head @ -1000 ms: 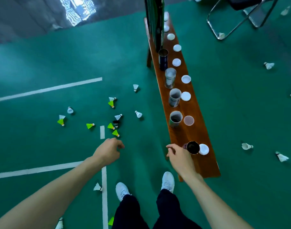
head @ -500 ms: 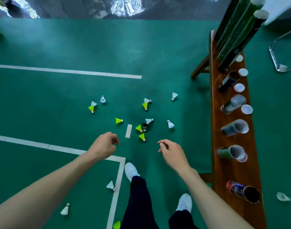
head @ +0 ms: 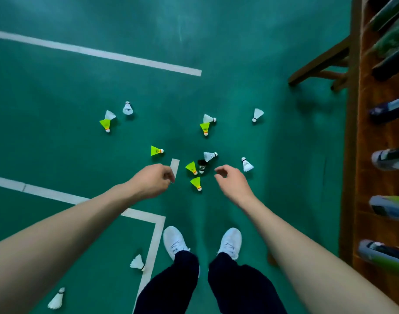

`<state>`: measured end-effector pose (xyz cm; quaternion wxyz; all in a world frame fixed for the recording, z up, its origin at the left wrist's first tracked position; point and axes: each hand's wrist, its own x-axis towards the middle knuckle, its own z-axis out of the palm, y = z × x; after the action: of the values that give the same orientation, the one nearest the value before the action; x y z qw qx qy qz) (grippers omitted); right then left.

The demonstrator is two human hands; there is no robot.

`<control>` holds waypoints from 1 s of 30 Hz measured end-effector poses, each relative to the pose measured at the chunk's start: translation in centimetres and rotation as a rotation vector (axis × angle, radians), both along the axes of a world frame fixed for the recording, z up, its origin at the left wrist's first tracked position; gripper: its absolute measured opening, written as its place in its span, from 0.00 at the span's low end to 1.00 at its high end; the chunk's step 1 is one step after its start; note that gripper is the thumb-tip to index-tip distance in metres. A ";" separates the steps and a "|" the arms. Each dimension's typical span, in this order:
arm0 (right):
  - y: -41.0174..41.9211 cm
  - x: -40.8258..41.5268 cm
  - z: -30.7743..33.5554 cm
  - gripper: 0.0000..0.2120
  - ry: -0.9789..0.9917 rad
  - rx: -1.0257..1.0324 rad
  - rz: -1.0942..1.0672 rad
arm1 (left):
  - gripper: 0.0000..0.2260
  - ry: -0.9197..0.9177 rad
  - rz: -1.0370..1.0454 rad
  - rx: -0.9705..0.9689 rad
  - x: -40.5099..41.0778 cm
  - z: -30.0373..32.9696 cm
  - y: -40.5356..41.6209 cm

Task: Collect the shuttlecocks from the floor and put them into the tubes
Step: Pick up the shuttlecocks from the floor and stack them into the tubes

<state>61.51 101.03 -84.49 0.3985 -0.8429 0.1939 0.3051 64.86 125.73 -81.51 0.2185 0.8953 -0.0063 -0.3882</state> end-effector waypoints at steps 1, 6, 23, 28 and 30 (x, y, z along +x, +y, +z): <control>0.4 1.4 -4.4 0.14 0.001 -0.010 -0.019 | 0.10 0.000 0.038 -0.018 0.7 -4.1 -0.1; 2.3 4.9 -23.6 0.20 0.123 -0.063 -0.011 | 0.11 0.103 0.177 -0.067 1.6 -23.1 -1.5; 5.0 9.0 -50.5 0.10 0.041 -0.135 -0.006 | 0.03 0.227 0.094 0.024 -0.5 -52.7 -5.1; 4.0 6.2 -46.4 0.09 0.063 -0.096 -0.142 | 0.06 0.165 0.156 0.028 -0.7 -48.2 -2.9; 4.1 4.7 -42.8 0.10 0.071 -0.085 -0.310 | 0.06 0.144 0.216 -0.001 0.0 -44.2 -1.6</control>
<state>66.17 105.16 -127.31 0.3974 -0.8078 0.3483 0.2612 64.86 124.15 -125.73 0.2594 0.8604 0.1056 -0.4258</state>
